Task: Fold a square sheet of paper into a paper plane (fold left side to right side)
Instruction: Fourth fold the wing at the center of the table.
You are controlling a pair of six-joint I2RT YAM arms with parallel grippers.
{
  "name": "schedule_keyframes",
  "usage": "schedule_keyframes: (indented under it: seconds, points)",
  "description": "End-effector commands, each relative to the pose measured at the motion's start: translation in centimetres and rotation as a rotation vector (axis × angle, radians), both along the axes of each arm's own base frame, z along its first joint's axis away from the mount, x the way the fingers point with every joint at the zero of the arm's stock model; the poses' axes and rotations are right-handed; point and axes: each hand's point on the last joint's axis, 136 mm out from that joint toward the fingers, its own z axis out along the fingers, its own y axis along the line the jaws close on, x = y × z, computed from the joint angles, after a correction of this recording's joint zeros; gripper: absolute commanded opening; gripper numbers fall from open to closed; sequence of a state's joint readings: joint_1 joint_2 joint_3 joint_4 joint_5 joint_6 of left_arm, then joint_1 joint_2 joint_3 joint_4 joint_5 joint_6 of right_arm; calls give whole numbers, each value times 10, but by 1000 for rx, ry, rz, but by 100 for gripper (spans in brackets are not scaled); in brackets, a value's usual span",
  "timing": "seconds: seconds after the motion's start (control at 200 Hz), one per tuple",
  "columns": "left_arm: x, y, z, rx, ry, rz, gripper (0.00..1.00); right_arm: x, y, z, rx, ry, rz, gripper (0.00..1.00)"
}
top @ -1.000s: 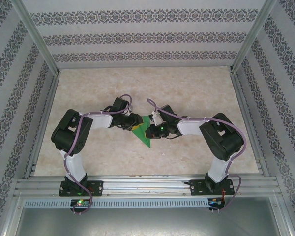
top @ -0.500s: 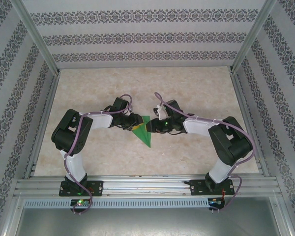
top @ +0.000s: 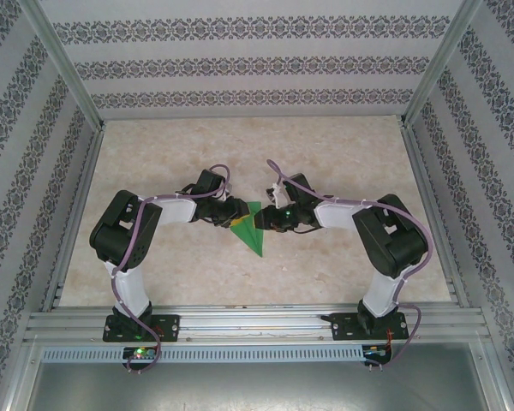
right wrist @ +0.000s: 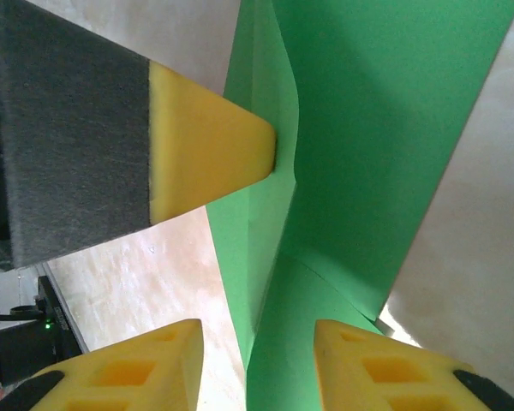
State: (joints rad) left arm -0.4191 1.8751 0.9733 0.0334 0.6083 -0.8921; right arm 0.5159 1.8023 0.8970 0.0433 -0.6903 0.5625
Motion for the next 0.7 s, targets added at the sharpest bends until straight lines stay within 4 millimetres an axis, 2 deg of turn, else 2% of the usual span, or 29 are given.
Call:
schedule_keyframes:
  seconds: [0.0,0.285,0.525,0.695]
  points:
    - [-8,4,-19,58,56,8,38,3,13,6,34,-7,23,36]
    - [-9,4,-19,57,57,9,38,3,16,2,29,1,27,24]
    - [-9,4,-19,60,56,8,38,1,8,-6,-21,6,16,0]
    - [-9,4,-19,61,56,9,38,3,1,-11,-66,3,1,0]
